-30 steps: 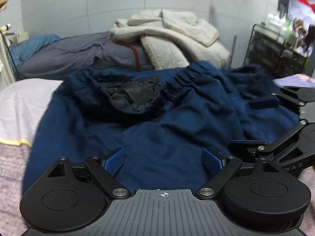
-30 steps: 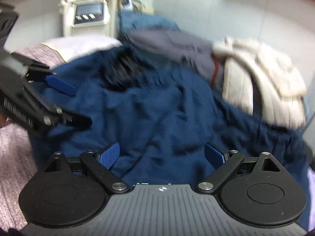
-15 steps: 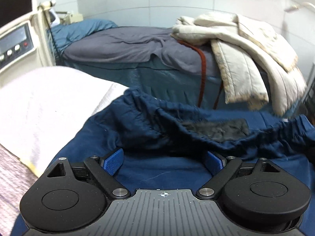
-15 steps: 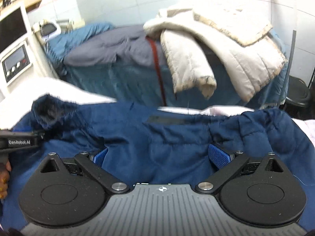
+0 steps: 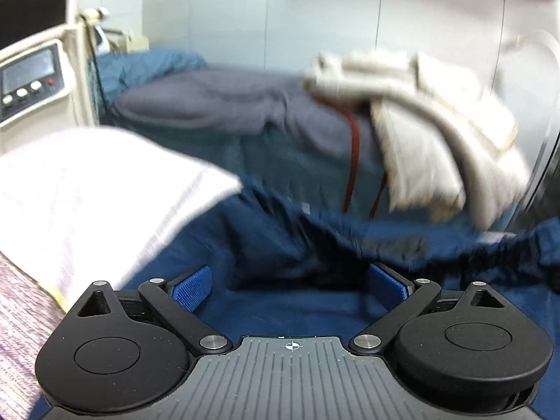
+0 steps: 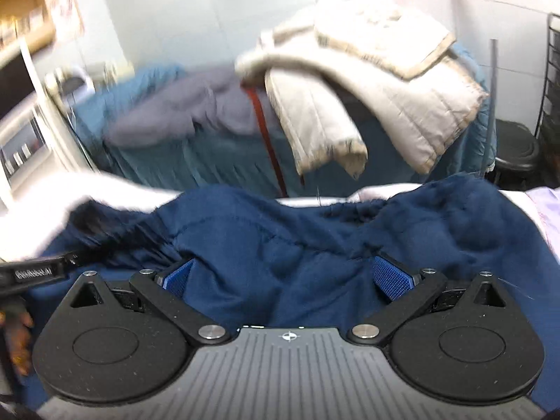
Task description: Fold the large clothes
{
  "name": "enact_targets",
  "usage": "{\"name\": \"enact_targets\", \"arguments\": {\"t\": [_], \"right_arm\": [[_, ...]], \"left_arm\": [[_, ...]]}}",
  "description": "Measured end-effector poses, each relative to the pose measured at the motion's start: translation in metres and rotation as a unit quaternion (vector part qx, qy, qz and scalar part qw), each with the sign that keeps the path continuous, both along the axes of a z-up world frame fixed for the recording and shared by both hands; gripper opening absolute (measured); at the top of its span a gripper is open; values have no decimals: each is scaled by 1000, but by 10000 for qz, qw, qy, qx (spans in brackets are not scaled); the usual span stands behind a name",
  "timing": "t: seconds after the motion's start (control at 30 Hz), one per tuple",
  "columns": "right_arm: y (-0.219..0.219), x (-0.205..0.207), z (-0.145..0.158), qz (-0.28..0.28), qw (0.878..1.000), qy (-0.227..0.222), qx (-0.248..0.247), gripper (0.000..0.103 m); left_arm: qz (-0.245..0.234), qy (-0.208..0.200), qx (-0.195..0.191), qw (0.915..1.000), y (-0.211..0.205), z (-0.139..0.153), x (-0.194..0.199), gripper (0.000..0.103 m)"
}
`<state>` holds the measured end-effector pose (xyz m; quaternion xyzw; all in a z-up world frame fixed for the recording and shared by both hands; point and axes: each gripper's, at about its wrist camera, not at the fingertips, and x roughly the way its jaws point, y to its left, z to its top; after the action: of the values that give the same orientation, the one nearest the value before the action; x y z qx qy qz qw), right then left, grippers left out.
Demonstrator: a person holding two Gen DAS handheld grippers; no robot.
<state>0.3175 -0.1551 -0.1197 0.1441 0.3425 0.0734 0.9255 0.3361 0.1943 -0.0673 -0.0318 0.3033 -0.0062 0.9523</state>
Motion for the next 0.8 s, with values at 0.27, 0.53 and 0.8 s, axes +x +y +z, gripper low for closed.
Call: {"name": "enact_targets", "arguments": {"t": [0.27,0.53,0.8], "right_arm": [[-30,-78,31,32,9966,-620,-547,103],[-36,-81,8,23,9915,188,-1284,102],[-81,-82,-33,-305,9923,705,-974,102]], "left_arm": [[123,98,-443,9989,58,38,-56,103],[95,736,379,9965,35,5,-79,103],[82,896,677,9936,41,-20,-68,103]]}}
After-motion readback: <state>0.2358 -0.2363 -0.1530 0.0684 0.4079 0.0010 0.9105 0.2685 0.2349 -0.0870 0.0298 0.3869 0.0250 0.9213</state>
